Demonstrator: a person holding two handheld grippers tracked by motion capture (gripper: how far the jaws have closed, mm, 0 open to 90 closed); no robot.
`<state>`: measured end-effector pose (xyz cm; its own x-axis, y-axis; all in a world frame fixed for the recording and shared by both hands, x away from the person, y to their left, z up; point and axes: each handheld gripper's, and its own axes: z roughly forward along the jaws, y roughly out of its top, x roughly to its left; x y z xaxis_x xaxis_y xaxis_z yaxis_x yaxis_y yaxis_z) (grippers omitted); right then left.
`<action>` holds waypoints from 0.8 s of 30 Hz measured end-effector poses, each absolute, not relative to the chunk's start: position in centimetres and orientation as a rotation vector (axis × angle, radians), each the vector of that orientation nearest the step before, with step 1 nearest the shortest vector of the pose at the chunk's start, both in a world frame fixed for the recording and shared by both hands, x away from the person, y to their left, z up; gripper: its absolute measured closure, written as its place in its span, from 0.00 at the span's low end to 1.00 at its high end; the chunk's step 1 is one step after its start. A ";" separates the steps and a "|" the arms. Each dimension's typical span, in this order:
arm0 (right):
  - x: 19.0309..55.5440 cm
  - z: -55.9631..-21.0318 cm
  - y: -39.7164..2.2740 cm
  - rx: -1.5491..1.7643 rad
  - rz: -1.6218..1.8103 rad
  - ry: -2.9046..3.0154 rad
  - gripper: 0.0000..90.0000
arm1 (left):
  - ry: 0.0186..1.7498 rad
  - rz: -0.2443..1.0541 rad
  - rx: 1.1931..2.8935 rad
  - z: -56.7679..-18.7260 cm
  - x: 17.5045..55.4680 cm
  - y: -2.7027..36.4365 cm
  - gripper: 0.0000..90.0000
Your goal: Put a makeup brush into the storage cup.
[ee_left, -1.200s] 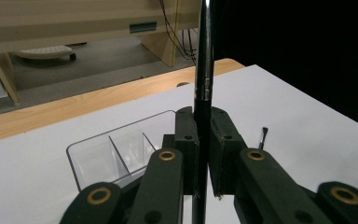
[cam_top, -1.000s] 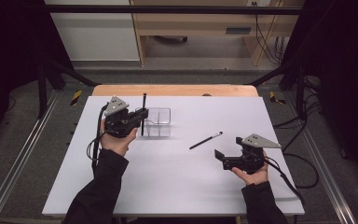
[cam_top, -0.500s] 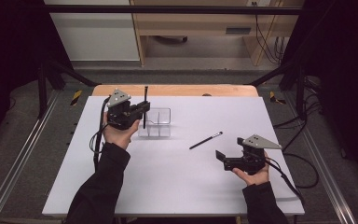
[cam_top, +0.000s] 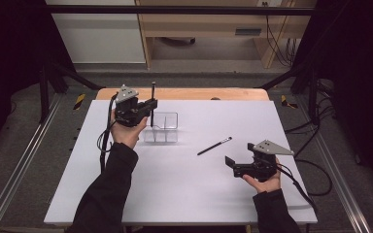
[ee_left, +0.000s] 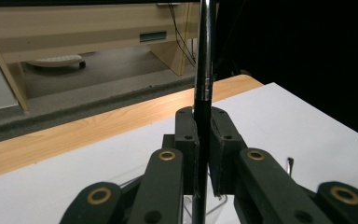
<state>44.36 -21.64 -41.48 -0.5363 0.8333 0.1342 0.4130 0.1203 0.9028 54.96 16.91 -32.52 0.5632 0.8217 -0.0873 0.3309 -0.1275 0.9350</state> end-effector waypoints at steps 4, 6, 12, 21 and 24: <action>44.4 -41.4 -21.7 1.206 1.399 1.996 0.01 | 0.972 0.570 1.708 -32.7 55.7 16.8 0.92; 44.3 -41.4 -21.7 1.205 1.399 1.996 0.01 | 0.975 0.568 1.707 -32.9 56.1 16.8 0.92; 44.3 -41.4 -21.7 1.208 1.404 1.993 0.01 | 0.984 0.561 1.701 -33.4 56.9 17.0 0.92; 44.4 -41.4 -21.7 1.206 1.405 1.996 0.01 | 0.989 0.554 1.698 -34.2 57.9 16.8 0.92; 44.4 -41.4 -21.7 1.207 1.409 1.995 0.01 | 0.990 0.557 1.704 -34.6 58.2 16.5 0.92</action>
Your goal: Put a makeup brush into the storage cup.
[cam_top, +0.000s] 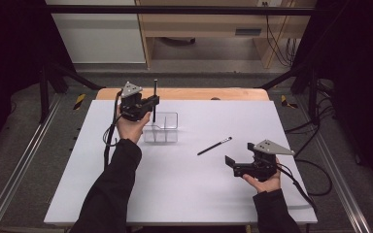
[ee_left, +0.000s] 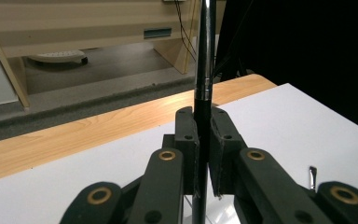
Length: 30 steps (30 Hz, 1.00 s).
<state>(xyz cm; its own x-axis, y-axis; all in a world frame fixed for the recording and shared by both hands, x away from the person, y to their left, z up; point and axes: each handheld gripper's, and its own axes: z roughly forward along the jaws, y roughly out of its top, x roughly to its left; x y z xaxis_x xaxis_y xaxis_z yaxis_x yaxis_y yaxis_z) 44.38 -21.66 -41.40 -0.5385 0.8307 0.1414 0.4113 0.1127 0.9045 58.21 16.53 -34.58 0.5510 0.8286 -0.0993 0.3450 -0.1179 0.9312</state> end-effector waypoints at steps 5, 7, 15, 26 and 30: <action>44.4 -41.4 -21.7 1.206 1.414 1.991 0.01 | 0.996 0.560 1.708 -35.2 58.8 16.2 0.92; 44.4 -41.4 -21.7 1.207 1.417 1.991 0.01 | 1.002 0.560 1.710 -35.4 59.0 16.1 0.92; 44.4 -41.4 -21.7 1.205 1.415 1.993 0.01 | 1.012 0.565 1.735 -36.3 59.6 15.6 0.92; 44.4 -41.4 -21.6 1.205 1.417 1.992 0.01 | 1.005 0.576 1.760 -37.1 59.5 15.1 0.92; 44.4 -41.4 -21.6 1.208 1.418 1.994 0.01 | 1.009 0.570 1.766 -37.7 59.5 15.1 0.92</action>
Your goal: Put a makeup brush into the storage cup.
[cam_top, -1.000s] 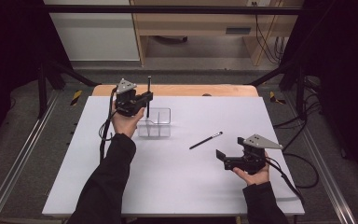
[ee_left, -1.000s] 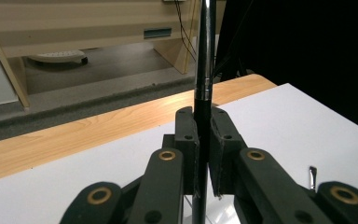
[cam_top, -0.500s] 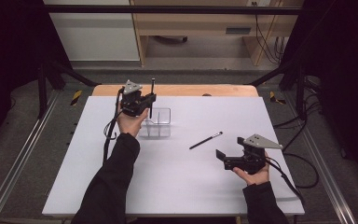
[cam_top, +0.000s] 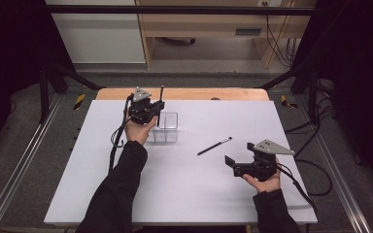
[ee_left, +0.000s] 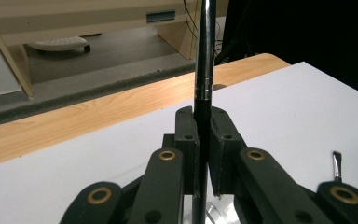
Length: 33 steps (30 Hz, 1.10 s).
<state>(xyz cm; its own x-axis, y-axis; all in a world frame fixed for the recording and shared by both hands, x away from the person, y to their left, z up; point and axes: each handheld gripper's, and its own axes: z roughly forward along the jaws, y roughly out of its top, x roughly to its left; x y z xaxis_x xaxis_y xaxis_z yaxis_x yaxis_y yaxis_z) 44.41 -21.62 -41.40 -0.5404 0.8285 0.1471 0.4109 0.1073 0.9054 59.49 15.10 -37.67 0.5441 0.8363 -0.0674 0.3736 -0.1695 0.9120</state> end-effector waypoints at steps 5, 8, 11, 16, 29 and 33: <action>44.4 -41.4 -21.6 1.207 1.415 1.995 0.01 | 1.015 0.565 1.776 -38.4 59.5 15.1 0.92; 44.4 -41.5 -21.6 1.207 1.415 1.996 0.01 | 1.017 0.562 1.786 -38.9 59.4 15.1 0.92; 44.4 -41.4 -21.6 1.208 1.415 1.995 0.01 | 1.021 0.557 1.796 -39.4 59.3 15.2 0.92; 44.4 -41.5 -21.5 1.206 1.414 1.997 0.01 | 1.024 0.560 1.811 -40.2 59.1 15.2 0.92; 44.4 -41.5 -21.5 1.208 1.410 1.998 0.01 | 1.033 0.551 1.829 -40.6 58.5 15.7 0.92; 44.4 -41.4 -21.5 1.207 1.412 1.995 0.01 | 1.034 0.544 1.829 -40.6 58.3 15.9 0.89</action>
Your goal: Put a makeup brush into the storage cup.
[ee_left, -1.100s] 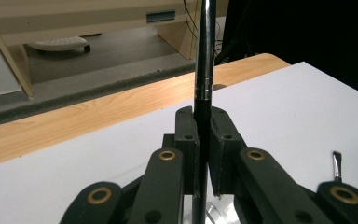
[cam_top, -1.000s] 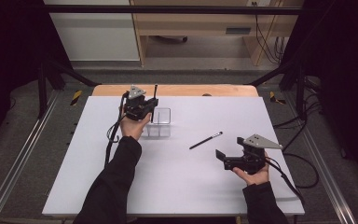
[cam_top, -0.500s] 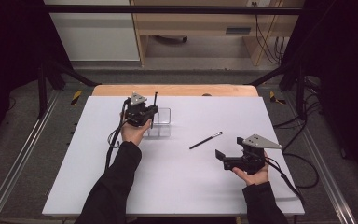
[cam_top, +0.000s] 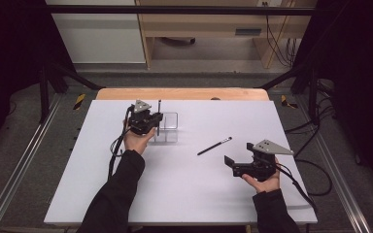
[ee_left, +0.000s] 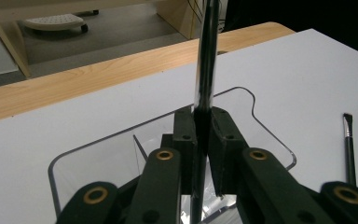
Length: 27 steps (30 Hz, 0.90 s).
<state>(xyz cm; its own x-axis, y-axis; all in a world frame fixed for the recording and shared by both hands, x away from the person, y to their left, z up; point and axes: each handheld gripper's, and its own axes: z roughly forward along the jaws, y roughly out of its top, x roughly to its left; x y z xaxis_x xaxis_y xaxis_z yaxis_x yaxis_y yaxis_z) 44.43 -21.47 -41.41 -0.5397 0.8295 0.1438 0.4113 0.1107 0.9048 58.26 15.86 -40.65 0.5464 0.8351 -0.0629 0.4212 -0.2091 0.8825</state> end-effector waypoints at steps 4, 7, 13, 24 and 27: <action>44.4 -41.4 -21.5 1.209 1.415 1.992 0.01 | 1.028 0.546 1.826 -40.3 58.0 16.1 0.85; 44.4 -41.3 -21.5 1.211 1.414 1.993 0.01 | 1.024 0.548 1.811 -39.9 57.6 16.4 0.80; 44.4 -41.3 -21.6 1.211 1.416 1.988 0.01 | 1.008 0.543 1.783 -39.0 56.4 17.2 0.69; 44.5 -41.1 -21.6 1.207 1.409 1.986 0.01 | 0.961 0.546 1.815 -38.3 53.5 18.8 0.49; 44.5 -41.0 -21.6 1.210 1.409 1.983 0.01 | 0.948 0.532 1.814 -38.2 52.4 19.3 0.45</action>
<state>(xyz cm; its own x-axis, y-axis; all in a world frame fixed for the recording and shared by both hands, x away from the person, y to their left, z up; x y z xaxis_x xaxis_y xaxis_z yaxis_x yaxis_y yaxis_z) 44.54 -21.57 -41.02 -0.5323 0.8348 0.1407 0.4073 0.1069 0.9070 52.45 19.32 -38.23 0.5993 0.7986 -0.0561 0.3681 -0.2126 0.9051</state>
